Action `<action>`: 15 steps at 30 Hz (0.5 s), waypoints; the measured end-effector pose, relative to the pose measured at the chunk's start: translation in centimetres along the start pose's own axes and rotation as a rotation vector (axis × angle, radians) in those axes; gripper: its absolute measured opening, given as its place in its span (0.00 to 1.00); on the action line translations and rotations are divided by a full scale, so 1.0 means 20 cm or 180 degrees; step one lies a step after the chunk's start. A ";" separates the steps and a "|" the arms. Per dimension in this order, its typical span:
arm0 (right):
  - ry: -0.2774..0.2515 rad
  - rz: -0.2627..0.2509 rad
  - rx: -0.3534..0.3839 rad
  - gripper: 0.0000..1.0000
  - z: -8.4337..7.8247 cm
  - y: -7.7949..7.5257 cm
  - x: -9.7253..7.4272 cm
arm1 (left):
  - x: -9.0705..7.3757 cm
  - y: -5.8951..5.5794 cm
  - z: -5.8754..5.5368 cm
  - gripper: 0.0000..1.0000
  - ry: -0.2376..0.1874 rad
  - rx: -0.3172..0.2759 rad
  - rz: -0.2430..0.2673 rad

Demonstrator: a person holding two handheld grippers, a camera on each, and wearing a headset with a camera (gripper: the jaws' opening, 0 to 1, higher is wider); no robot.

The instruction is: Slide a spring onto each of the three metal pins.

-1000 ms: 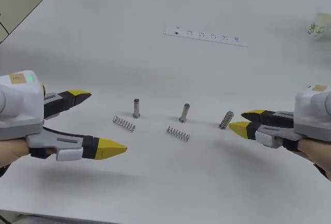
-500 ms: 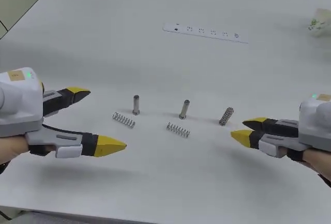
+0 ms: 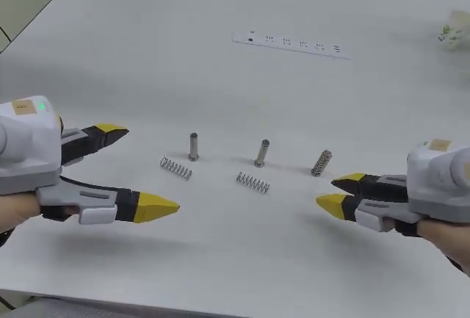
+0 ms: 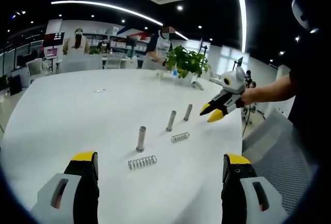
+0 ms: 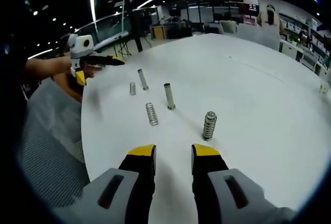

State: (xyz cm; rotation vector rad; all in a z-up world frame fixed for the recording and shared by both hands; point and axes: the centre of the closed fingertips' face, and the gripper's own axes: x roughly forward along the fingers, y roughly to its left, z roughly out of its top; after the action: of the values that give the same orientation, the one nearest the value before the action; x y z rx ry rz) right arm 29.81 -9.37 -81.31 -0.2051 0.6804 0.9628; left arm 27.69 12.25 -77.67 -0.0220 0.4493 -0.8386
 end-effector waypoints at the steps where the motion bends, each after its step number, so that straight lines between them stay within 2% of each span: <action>1: -0.0001 0.0019 -0.0012 0.25 0.01 0.01 0.01 | 0.00 0.00 0.00 0.98 0.0001 0.0001 0.0000; 15: -0.0028 0.0255 -0.0311 0.24 0.16 0.14 0.17 | 0.00 0.00 0.00 0.98 0.0011 0.0009 -0.0003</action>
State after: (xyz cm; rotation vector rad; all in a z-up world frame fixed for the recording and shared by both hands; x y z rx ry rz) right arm 30.15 -4.01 -80.59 -0.2611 0.6379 1.0744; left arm 27.71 12.24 -77.58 -0.0183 0.4514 -0.8403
